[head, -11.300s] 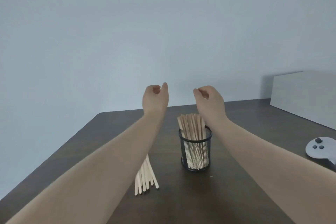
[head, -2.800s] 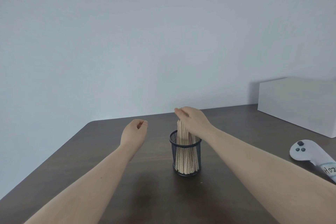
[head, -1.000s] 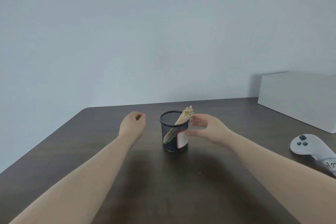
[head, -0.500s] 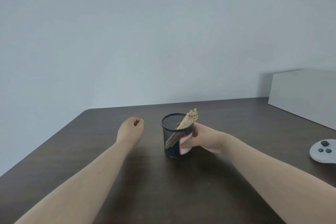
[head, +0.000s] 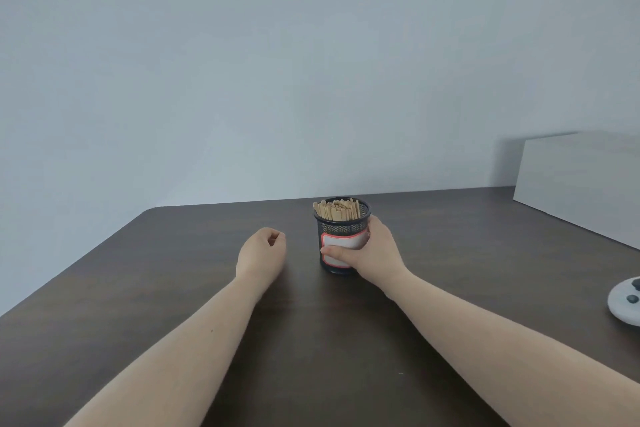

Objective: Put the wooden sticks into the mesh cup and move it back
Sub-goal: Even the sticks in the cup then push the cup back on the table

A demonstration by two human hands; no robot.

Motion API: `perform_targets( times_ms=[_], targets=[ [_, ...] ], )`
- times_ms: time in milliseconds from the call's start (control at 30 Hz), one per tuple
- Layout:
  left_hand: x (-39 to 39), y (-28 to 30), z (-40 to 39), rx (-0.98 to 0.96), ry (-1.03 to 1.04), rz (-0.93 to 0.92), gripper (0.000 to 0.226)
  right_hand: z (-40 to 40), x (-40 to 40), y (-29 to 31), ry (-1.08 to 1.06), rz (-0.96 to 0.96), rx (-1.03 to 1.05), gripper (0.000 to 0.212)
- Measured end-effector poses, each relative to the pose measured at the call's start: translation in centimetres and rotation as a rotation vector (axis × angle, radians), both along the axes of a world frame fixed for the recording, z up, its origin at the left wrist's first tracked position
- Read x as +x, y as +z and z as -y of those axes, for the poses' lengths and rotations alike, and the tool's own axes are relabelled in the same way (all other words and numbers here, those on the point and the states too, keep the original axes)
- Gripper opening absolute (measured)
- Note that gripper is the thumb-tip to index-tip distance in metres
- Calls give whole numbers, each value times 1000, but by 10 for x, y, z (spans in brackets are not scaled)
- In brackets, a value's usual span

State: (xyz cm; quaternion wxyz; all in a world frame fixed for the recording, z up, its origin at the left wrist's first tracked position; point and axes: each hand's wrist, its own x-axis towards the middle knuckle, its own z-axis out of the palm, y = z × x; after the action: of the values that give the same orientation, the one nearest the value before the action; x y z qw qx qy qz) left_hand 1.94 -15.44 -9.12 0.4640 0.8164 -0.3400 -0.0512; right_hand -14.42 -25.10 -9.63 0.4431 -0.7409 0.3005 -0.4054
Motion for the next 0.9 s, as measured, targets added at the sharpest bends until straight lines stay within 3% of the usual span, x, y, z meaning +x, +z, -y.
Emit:
perform_targets(
  times_ms=[233,567,900],
  targets=[
    [10,-7,24,-26,2,16,27,31,-2,2,254,-124,116,75],
    [30,-7,57,-61,39,19,25,56,35,-4,-105,-65,19,79],
    [54,-9,95,-110,49,34,25,103,76,-6,-98,-58,4,81]
  ],
)
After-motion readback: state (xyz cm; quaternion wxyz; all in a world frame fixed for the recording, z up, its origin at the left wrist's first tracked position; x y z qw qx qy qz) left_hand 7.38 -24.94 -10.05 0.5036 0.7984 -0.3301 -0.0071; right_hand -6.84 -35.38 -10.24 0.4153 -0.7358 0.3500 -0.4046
